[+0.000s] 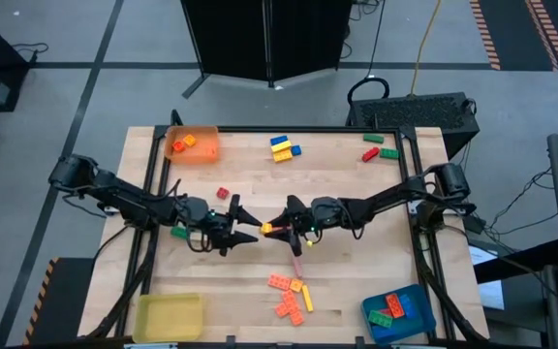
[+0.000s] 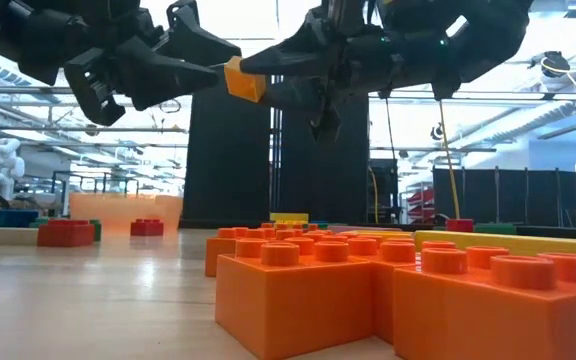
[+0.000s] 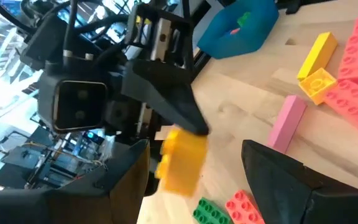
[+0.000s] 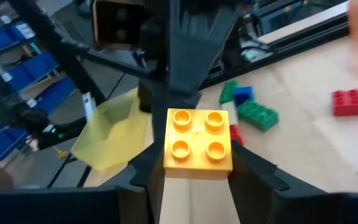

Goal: Sort blocks by size
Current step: Put the yellow 4 stud game piece into the orange bin

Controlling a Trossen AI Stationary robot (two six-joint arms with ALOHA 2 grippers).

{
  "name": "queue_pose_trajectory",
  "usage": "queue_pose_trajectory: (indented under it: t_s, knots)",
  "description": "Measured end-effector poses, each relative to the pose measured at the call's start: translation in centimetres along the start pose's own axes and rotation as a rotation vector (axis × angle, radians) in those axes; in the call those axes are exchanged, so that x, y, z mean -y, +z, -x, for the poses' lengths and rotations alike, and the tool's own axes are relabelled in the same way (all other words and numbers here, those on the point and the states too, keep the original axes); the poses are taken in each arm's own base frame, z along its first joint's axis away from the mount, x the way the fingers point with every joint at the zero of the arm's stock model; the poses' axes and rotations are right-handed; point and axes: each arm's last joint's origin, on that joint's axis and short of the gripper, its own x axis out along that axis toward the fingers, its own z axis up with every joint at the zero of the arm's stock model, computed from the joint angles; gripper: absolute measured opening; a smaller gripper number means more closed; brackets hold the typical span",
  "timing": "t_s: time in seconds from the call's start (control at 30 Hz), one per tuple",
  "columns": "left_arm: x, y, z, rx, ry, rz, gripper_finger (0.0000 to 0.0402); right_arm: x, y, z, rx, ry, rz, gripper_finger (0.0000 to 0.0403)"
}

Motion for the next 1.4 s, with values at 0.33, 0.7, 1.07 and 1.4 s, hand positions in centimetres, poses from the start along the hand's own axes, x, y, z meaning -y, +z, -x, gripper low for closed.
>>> queue_pose_trajectory:
  t_s: [0.33,0.7,1.07,1.4]
  knots:
    - [-0.2,-1.0,-0.5,-0.041,-0.001,0.007,0.0255,0.4,0.3,0.0,0.015,-0.009,0.002,0.0132]
    - [-0.2,-1.3,-2.3,-0.033,-0.003,0.008,0.0255,0.6,0.0,0.0,-0.014,-0.020,0.009,0.0132]
    - [-0.1,-1.4,-2.3,-0.047,-0.001,0.008,0.0197,0.6,-0.1,0.0,-0.027,-0.026,0.012,0.0132]
    - [-0.2,-1.4,-2.3,-0.062,0.008,0.006,0.0120,0.6,-0.1,0.0,-0.030,-0.024,0.001,0.0132]
